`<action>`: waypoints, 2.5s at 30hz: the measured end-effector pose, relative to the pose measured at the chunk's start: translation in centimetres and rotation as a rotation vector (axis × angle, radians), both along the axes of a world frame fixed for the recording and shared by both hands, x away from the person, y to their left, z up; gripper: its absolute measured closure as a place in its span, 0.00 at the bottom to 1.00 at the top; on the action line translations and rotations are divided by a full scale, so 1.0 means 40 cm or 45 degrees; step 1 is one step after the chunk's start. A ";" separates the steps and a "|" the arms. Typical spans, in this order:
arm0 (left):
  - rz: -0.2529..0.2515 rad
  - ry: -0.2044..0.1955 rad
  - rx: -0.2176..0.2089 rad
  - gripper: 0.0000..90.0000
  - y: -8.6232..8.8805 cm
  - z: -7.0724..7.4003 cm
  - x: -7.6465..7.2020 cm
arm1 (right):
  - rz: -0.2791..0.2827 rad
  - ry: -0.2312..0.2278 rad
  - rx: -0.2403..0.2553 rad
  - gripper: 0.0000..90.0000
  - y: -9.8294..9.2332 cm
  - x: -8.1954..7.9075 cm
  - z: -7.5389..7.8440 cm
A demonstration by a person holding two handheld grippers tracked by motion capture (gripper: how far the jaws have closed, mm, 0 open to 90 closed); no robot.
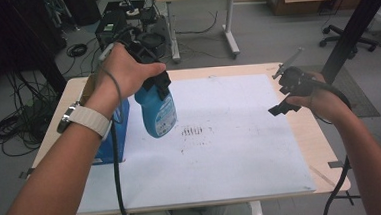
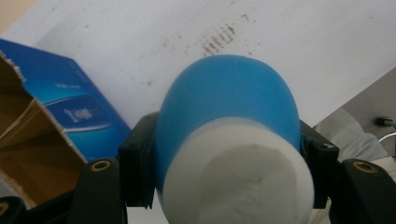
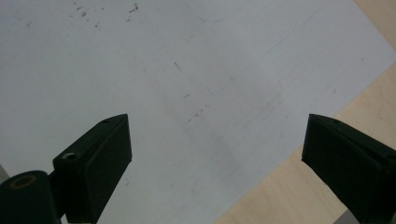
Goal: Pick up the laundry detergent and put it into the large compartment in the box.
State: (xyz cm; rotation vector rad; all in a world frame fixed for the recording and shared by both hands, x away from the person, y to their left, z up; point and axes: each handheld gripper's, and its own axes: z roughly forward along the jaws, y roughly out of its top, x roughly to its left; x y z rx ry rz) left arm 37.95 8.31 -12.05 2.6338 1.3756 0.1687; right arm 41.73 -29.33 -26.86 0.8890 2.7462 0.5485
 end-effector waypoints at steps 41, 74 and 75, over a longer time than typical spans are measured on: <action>0.568 -0.079 0.038 0.41 0.282 0.139 0.047 | -0.005 0.010 0.001 0.09 -0.010 0.012 -0.010; 0.639 -0.044 0.034 0.41 0.425 -0.107 0.093 | -0.012 0.047 -0.020 0.09 0.012 0.034 -0.040; 0.639 -0.046 0.031 0.41 0.425 -0.115 0.093 | -0.012 0.047 -0.019 0.09 0.013 0.034 -0.041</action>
